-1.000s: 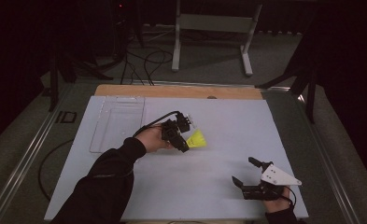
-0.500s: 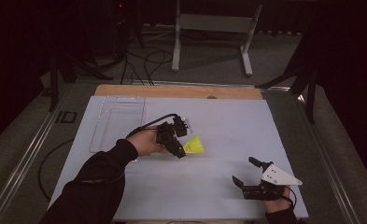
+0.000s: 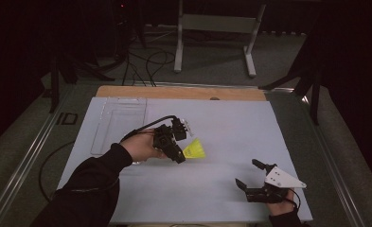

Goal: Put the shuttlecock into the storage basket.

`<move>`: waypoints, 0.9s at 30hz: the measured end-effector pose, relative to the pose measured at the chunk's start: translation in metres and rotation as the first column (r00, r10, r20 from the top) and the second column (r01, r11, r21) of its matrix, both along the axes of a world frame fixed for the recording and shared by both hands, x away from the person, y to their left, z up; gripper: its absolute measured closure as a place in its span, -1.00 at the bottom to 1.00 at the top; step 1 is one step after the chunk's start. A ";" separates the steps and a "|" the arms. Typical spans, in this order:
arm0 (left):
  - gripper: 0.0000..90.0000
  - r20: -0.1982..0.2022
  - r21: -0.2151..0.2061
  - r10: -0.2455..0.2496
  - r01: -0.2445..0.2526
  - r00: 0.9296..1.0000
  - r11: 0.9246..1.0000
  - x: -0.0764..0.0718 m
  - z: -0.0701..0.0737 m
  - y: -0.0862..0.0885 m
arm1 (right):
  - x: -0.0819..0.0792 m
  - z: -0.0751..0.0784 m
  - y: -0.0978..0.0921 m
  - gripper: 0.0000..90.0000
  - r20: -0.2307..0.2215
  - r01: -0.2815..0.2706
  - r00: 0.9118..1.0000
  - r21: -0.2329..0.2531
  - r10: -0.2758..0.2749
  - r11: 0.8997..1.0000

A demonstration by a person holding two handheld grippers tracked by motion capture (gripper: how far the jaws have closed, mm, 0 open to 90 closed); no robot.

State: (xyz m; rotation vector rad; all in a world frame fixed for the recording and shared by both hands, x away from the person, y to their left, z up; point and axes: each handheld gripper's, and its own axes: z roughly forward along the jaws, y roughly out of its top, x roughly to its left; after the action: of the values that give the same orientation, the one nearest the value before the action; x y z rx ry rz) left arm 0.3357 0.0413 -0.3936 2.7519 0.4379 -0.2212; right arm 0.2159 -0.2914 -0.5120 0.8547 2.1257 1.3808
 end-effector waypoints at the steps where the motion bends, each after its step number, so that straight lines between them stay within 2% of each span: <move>1: 0.45 0.003 -0.003 0.002 -0.002 1.000 1.000 0.000 0.002 0.001 | 0.000 0.000 0.000 -0.80 0.000 -0.001 1.000 0.001 0.001 1.000; 7: 0.45 0.002 -0.012 0.013 -0.013 1.000 1.000 -0.004 0.013 0.011 | 0.000 0.000 0.000 -0.80 0.004 -0.004 1.000 0.006 0.004 1.000; 9: 0.45 0.007 -0.011 -0.002 0.002 1.000 1.000 -0.006 0.016 0.015 | 0.000 0.000 0.000 -0.80 0.003 -0.005 1.000 0.013 0.005 1.000; 15: 0.45 0.010 -0.023 0.013 -0.012 1.000 1.000 -0.008 0.025 0.022 | 0.000 0.001 0.000 -0.80 0.009 -0.004 1.000 0.006 0.004 1.000; 16: 0.46 0.001 -0.028 0.020 -0.020 1.000 0.999 -0.007 0.026 0.024 | 0.000 0.001 0.000 -0.80 0.010 -0.004 1.000 0.004 0.004 1.000; 21: 0.45 0.016 -0.021 0.037 -0.037 0.999 0.999 -0.006 0.030 0.030 | 0.000 0.001 0.000 -0.80 0.010 -0.004 1.000 0.012 0.004 1.000; 27: 0.46 0.013 -0.027 0.058 -0.057 0.998 0.998 -0.003 0.033 0.038 | 0.000 0.001 0.000 -0.80 0.012 -0.006 1.000 0.009 0.006 1.000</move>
State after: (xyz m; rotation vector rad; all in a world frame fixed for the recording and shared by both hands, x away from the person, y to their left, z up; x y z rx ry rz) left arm 0.3326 0.0792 -0.3604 2.7092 0.5060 -0.1926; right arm 0.2159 -0.2910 -0.5115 0.8427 2.1164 1.3964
